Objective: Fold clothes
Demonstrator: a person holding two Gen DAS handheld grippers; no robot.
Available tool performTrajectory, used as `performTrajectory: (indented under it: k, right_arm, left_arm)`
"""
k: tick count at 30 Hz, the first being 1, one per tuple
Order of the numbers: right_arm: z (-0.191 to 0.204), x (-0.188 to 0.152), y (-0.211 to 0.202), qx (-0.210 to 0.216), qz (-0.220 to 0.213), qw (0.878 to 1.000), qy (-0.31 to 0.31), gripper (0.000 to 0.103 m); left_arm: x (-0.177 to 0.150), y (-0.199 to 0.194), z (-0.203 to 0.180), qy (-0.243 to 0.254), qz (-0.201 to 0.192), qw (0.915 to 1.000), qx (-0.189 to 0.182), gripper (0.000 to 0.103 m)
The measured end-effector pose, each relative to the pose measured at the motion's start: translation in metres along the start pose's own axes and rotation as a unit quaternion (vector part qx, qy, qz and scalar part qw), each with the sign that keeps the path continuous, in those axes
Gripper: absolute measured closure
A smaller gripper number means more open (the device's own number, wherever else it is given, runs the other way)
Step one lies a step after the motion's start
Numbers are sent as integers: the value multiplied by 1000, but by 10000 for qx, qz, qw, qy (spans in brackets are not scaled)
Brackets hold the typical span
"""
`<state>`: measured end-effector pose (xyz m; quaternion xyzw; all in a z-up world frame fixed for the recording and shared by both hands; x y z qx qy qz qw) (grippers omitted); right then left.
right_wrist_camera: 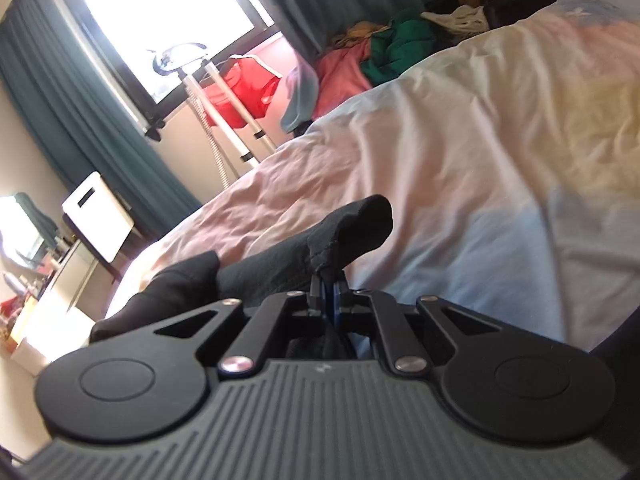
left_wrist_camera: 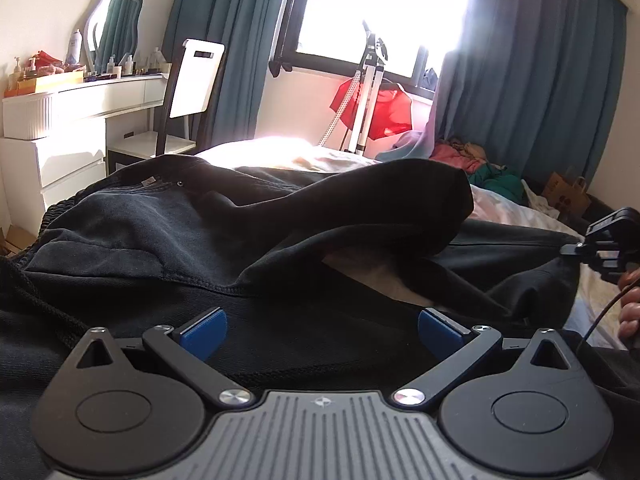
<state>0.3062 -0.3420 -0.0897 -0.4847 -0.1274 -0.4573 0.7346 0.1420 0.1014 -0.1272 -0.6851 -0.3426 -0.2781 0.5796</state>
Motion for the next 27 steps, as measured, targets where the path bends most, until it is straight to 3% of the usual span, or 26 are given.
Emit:
performTrajectory:
  k: [6,14,15,17,20,25,27]
  right_arm:
    - [-88,83,-15,-943,-334,9946,279,96]
    - [-141,44,-24,-331,-36,9901,1366,89]
    - [-148,39,-25,-253,1,9884,1501,75]
    - [-161,30,-28,-99,76,9842,1769,60]
    - [-181,15,-31,133,187,9760,2167,58]
    - [-214,-10,-36,552,390,9557,2866,57]
    - [-216,-28,-29,1020,643,9277,3533,56]
  left_arm:
    - [-5,8,-13,152,119,9998,-7,0]
    - [-8,21,-21,305,250,9992,101,0]
    - [-9,22,-23,341,243,9991,110,0]
    - [-10,26,-25,432,219,9987,158,0]
    - [-15,33,-30,647,246,9971,309,1]
    - [-26,42,-36,646,388,9956,556,1]
    - [-35,48,-37,678,575,9942,600,6]
Point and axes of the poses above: each gripper's, at about its wrist camera, not at the fingertips, and y roughly the way its jaws point, z to its left, x to its top, the point moved 2 cm from there along y, roughly the way its jaws point, and after that the axes turned 6 degrees about z, right-handed, at the moved point
